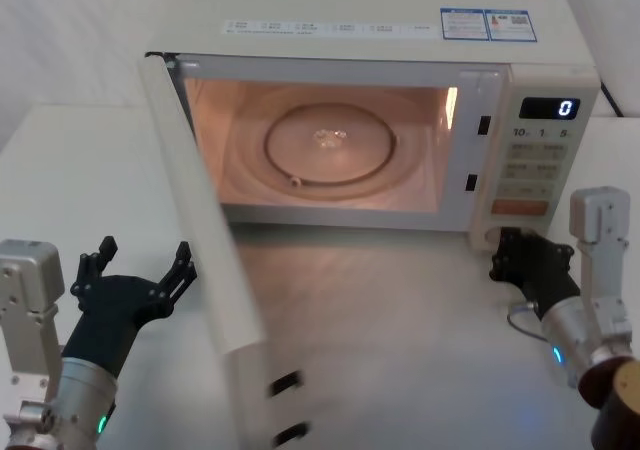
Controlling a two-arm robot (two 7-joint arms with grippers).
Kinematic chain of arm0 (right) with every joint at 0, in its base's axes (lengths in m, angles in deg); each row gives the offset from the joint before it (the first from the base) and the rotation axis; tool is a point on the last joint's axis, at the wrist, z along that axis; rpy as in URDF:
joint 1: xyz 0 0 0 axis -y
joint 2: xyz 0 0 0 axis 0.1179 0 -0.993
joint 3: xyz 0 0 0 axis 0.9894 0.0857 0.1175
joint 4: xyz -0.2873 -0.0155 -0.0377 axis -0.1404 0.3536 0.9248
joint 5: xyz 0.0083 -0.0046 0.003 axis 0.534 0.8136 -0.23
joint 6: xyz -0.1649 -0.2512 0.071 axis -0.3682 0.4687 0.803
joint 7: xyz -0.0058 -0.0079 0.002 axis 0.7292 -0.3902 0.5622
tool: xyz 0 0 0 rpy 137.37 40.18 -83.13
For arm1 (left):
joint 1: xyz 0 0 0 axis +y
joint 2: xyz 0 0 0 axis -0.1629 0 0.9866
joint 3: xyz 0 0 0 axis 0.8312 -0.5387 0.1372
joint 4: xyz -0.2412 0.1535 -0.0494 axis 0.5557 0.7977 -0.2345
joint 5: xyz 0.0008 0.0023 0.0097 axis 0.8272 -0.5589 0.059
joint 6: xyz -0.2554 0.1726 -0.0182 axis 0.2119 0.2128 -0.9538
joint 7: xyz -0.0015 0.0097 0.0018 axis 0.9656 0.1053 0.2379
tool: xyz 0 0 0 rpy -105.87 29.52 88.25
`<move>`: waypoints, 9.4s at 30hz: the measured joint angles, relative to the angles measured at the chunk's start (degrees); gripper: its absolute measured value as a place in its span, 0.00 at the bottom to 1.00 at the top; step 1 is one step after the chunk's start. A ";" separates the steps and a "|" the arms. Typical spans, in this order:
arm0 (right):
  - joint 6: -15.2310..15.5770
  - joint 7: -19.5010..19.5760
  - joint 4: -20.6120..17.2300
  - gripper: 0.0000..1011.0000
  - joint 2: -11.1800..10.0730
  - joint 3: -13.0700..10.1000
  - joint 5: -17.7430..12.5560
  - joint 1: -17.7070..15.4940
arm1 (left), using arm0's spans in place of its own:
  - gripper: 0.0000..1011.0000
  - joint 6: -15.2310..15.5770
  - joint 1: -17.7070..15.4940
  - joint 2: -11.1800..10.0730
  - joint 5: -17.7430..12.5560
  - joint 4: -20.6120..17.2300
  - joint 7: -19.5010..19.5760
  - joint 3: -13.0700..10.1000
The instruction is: Press the button to open the microwave door with one hand; close the microwave door with the other hand.
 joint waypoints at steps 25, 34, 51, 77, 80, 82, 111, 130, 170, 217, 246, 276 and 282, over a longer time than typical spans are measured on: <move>1.18 -10.23 -13.39 0.00 -10.19 0.79 -4.51 -9.67 | 0.99 0.00 0.00 0.00 0.00 0.00 0.00 0.00; 1.36 -14.51 -15.23 0.09 -14.26 1.52 -7.80 -10.60 | 0.99 0.00 0.00 0.00 0.00 0.00 0.00 0.00; -0.97 -14.31 -15.22 0.60 -18.34 4.84 -7.39 -10.15 | 0.99 0.00 0.00 0.00 0.00 0.00 0.00 0.00; -0.96 -14.33 -15.15 0.99 -18.19 4.49 -7.66 -10.21 | 0.99 0.00 0.00 0.00 0.00 0.00 0.00 0.00; -0.96 -14.35 -15.15 0.99 -18.18 4.47 -7.69 -10.21 | 0.99 0.00 0.00 0.00 0.00 0.00 0.00 0.00; -0.96 -14.35 -15.15 0.99 -18.18 4.46 -7.69 -10.20 | 0.99 0.00 0.00 0.01 0.00 0.00 0.00 0.00; -0.96 -14.39 -15.15 0.99 -18.18 4.45 -7.73 -10.20 | 0.99 0.00 0.00 0.00 0.00 0.00 0.00 0.00; -0.96 -14.39 -15.15 0.99 -18.18 4.45 -7.73 -10.20 | 0.99 0.00 0.00 0.00 0.00 0.00 0.00 0.00; -0.96 -14.38 -15.15 0.99 -18.18 4.45 -7.73 -10.20 | 0.99 0.00 0.00 0.00 0.00 0.00 0.00 0.00; -0.96 -14.38 -15.15 0.99 -18.18 4.45 -7.73 -10.20 | 0.00 0.00 0.00 0.00 0.00 0.00 0.00 0.00; -0.96 -14.38 -15.15 0.99 -18.18 4.45 -7.73 -10.20 | 0.00 0.30 4.24 -0.51 3.91 -4.92 6.54 5.78; -0.96 -14.38 -15.15 0.99 -18.18 4.45 -7.73 -10.20 | 0.00 1.58 6.39 -9.75 10.54 -13.95 15.92 7.85; -0.96 -14.38 -15.15 0.99 -18.18 4.45 -7.73 -10.20 | 0.00 1.86 3.36 -9.73 9.67 -12.72 15.33 3.84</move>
